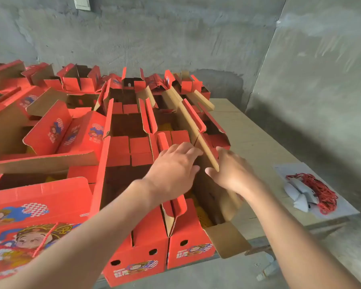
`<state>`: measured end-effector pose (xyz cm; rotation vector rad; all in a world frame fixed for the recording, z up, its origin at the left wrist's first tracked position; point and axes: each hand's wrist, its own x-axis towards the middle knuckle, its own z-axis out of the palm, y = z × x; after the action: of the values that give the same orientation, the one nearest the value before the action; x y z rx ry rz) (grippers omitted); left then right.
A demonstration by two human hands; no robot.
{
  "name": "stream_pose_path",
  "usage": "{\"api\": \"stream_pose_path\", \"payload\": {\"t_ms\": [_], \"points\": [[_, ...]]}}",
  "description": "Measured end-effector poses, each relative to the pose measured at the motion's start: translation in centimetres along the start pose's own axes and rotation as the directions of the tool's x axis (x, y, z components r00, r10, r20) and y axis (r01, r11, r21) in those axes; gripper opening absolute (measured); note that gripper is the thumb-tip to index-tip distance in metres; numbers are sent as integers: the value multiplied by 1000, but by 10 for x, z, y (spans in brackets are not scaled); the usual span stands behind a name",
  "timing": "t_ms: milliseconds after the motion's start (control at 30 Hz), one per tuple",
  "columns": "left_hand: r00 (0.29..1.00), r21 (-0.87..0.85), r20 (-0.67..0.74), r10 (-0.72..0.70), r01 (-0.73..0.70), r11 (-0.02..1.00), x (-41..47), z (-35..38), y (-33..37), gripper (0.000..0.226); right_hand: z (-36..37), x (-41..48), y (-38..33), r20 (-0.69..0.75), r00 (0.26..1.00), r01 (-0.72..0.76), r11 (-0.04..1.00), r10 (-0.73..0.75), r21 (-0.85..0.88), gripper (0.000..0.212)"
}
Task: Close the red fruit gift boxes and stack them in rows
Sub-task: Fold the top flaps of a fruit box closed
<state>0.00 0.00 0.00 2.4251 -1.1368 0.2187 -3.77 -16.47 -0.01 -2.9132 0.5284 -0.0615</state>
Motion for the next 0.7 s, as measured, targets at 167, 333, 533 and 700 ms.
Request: {"api": "stream_pose_path", "payload": {"t_ms": [167, 333, 533, 700], "points": [[921, 323, 358, -153, 32, 946, 26, 27, -20, 39, 1, 20, 4, 279, 960, -18, 998, 32, -55, 42], [913, 375, 365, -184, 37, 926, 54, 47, -7, 46, -5, 38, 28, 335, 932, 153, 988, -141, -9, 12], [956, 259, 152, -252, 208, 943, 78, 57, 11, 37, -16, 65, 71, 362, 893, 303, 952, -266, -48, 19], [971, 173, 22, -238, 231, 958, 88, 75, 38, 36, -23, 98, 115, 269, 885, 418, 903, -381, -97, 26]]}}
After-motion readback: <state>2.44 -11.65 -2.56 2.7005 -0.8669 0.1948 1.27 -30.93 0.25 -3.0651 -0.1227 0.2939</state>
